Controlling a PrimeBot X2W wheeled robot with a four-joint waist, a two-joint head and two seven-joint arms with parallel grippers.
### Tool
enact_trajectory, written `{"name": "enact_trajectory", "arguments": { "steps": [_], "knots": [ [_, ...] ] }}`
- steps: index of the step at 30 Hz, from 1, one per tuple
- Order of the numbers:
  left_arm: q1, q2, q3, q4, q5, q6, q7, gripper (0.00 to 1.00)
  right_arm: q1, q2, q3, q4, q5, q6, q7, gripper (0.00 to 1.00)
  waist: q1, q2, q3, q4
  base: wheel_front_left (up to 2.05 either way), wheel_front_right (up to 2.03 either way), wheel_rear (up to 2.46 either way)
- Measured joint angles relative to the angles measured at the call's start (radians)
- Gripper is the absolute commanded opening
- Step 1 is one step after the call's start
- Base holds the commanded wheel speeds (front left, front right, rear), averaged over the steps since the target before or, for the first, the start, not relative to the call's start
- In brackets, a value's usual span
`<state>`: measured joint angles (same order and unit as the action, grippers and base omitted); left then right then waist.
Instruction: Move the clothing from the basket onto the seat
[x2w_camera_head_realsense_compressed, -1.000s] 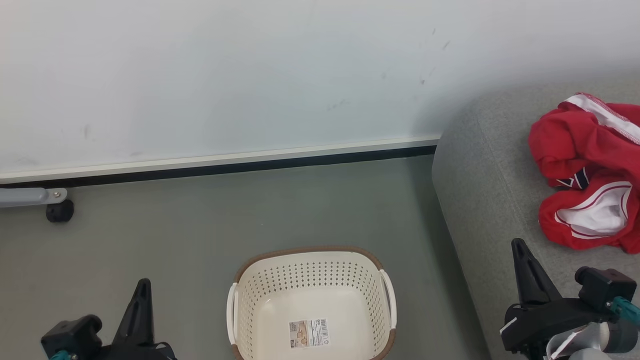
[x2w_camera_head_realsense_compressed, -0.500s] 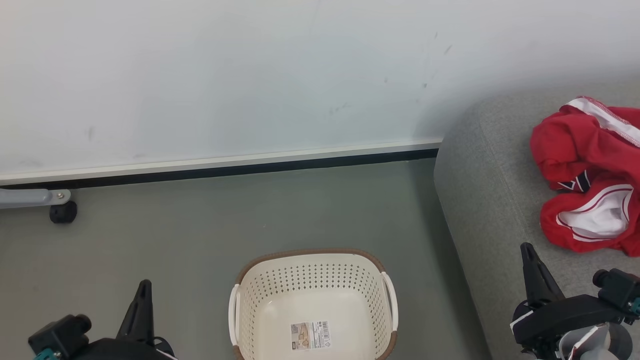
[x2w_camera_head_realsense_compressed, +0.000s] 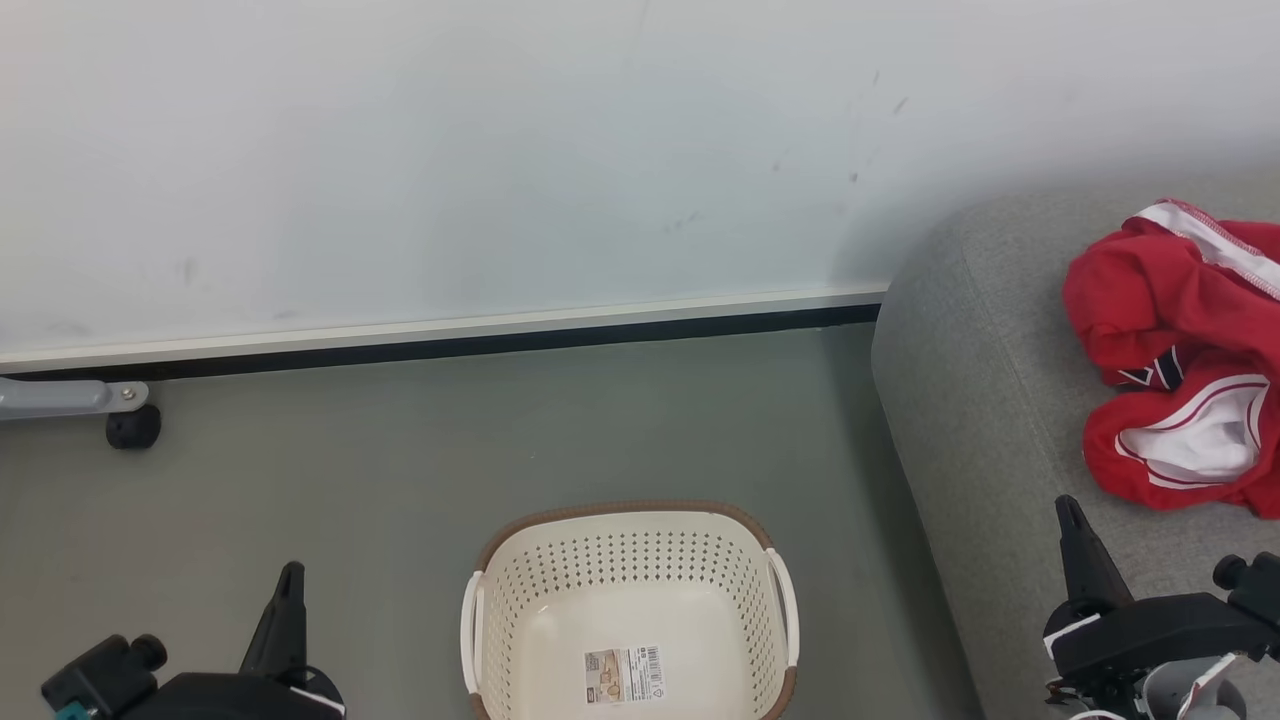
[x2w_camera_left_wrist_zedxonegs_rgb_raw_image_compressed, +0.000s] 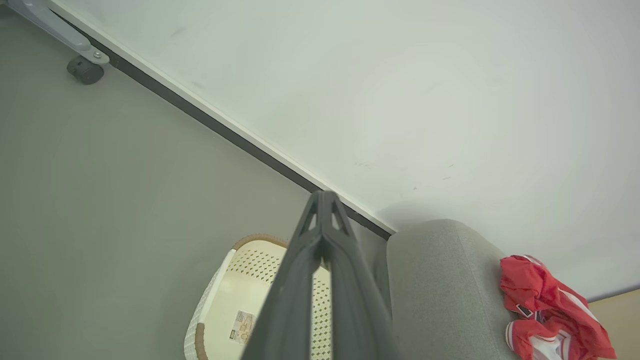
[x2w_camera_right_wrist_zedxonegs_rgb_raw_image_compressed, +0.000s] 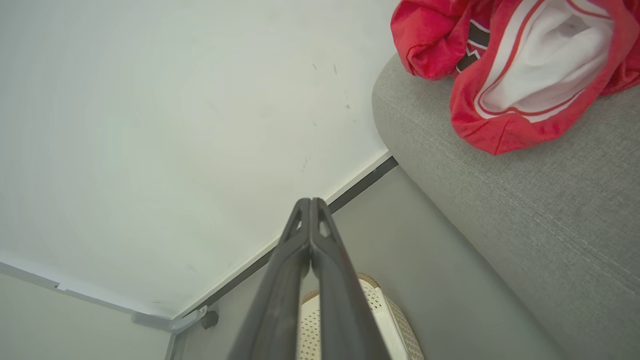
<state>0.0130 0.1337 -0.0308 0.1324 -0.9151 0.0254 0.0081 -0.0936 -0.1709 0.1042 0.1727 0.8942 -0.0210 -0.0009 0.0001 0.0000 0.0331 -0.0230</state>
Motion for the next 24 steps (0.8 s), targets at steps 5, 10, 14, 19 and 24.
{"name": "enact_trajectory", "arguments": {
  "steps": [5,10,14,19,24],
  "knots": [
    [-0.01,-0.009,0.014,0.016,-0.06,-0.01,0.008,0.0,0.0,0.01,-0.022,0.011,0.063,0.013,0.01,0.0,0.0,0.0,-0.003,0.002,0.0,0.0,0.0],
    [-0.013,-0.014,0.023,0.028,-0.119,-0.024,0.018,0.0,0.0,0.023,-0.042,0.024,0.126,0.023,0.019,0.0,0.0,0.0,-0.006,0.004,0.0,0.0,0.0],
    [-0.026,-0.02,0.03,0.041,-0.164,-0.035,0.027,0.0,0.0,0.031,-0.06,0.031,0.177,0.033,0.029,0.0,0.0,0.0,-0.008,0.006,0.0,0.0,0.0],
    [-0.031,-0.03,0.043,0.055,-0.225,-0.045,0.038,0.0,0.0,0.042,-0.081,0.041,0.239,0.048,0.04,0.0,0.0,0.0,-0.011,0.008,0.0,0.0,0.0],
    [-0.034,-0.041,0.055,0.072,-0.298,-0.062,0.048,0.0,0.0,0.057,-0.106,0.057,0.314,0.062,0.053,0.0,0.0,0.0,-0.014,0.01,0.0,0.0,0.0]
  ]
}}
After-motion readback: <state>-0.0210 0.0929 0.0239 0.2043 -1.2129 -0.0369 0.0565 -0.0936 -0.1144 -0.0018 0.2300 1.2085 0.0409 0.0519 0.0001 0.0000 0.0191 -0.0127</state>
